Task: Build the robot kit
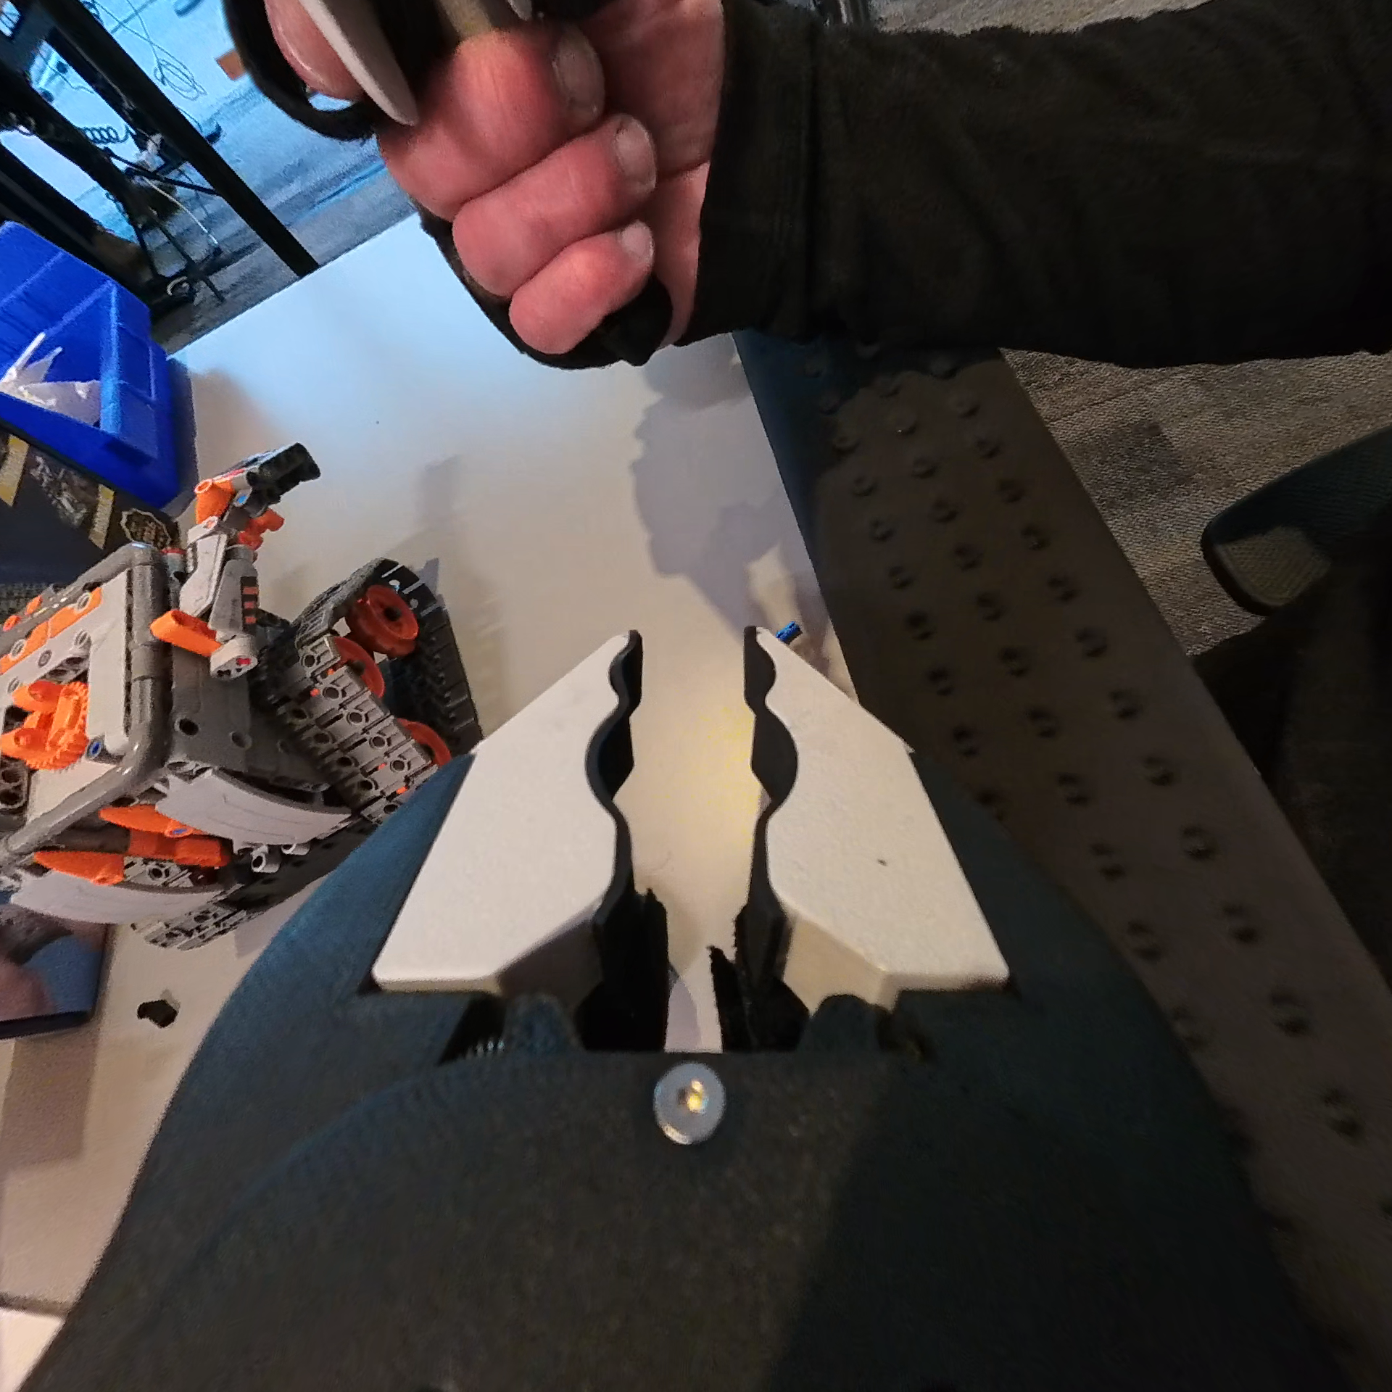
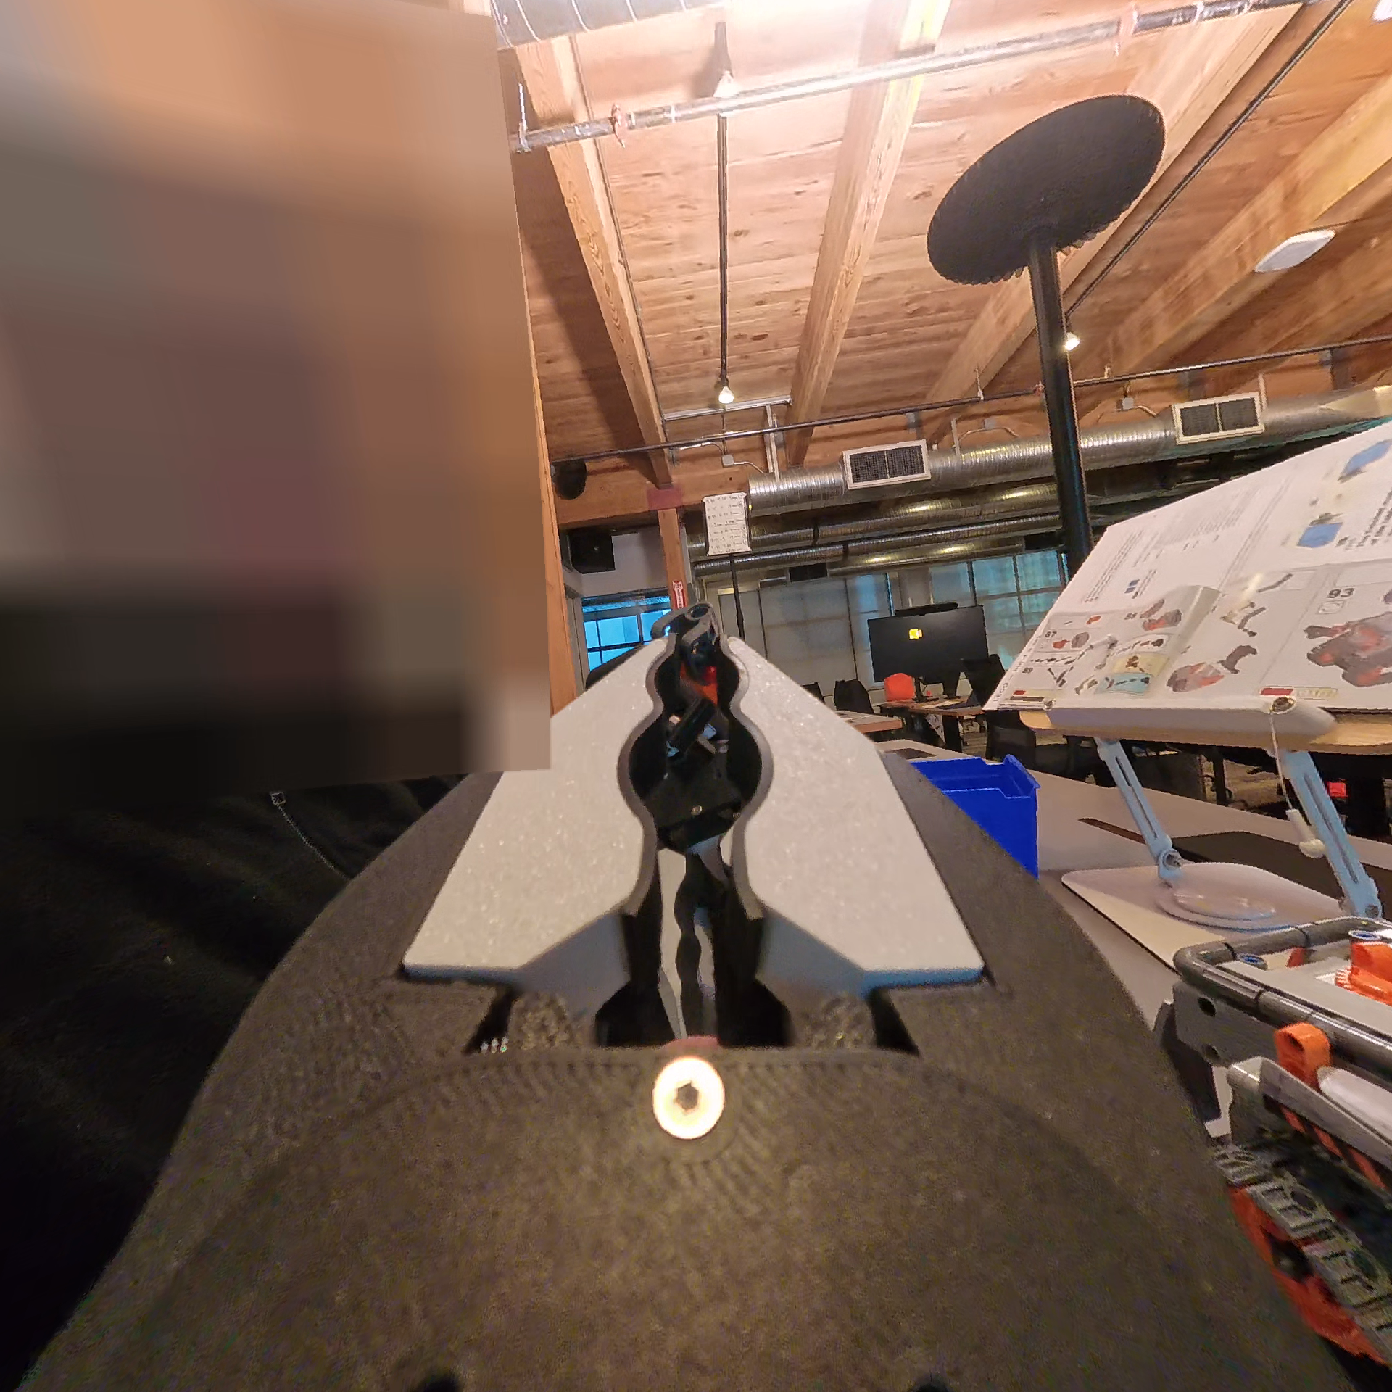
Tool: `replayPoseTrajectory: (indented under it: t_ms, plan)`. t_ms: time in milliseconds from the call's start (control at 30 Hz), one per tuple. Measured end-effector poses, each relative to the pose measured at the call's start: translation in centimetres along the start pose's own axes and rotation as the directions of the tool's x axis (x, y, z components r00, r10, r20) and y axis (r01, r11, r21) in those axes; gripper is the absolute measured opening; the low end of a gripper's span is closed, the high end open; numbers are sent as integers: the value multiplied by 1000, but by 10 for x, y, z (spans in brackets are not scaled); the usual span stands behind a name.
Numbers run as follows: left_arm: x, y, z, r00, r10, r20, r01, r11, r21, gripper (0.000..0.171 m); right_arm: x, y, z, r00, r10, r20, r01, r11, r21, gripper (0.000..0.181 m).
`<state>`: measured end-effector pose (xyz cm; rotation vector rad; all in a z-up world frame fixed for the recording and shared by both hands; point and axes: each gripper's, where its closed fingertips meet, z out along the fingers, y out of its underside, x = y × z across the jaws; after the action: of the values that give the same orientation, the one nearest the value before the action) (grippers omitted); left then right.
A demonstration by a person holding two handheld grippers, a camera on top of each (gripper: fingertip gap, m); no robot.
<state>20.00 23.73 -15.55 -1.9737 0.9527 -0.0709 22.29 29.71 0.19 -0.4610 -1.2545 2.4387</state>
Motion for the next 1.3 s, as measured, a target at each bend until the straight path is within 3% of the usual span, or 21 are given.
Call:
replayPoseTrajectory:
  t_ms: [200, 600, 900, 967, 1167, 1300]
  plan:
    - [5, 11, 10, 1000, 13, -22, -14, 999, -53, 26, 4, 8, -3, 997, -42, -69, 37, 997, -73, 6]
    - [26, 37, 56, 977, 138, -162, -176, 953, -248, 22, 13, 24, -9, 985, -63, -159, 37, 986, -165, 7]
    - [37, 43, 78, 963, 102, -248, -174, 941, -289, 13, 13, 22, -13, 982, -74, -174, 45, 986, -163, 7]
    - [38, 43, 80, 961, 88, -262, -165, 943, -290, 5, 14, 23, -14, 981, -77, -178, 47, 985, -167, 7]
    - [34, 46, 78, 973, 46, -226, -115, 947, -301, 4, 16, 26, -14, 978, -83, -189, 48, 982, -185, 7]
    - [24, 49, 46, 988, 40, -152, -87, 944, -318, 4, 17, 31, -12, 978, -83, -194, 42, 977, -208, 7]
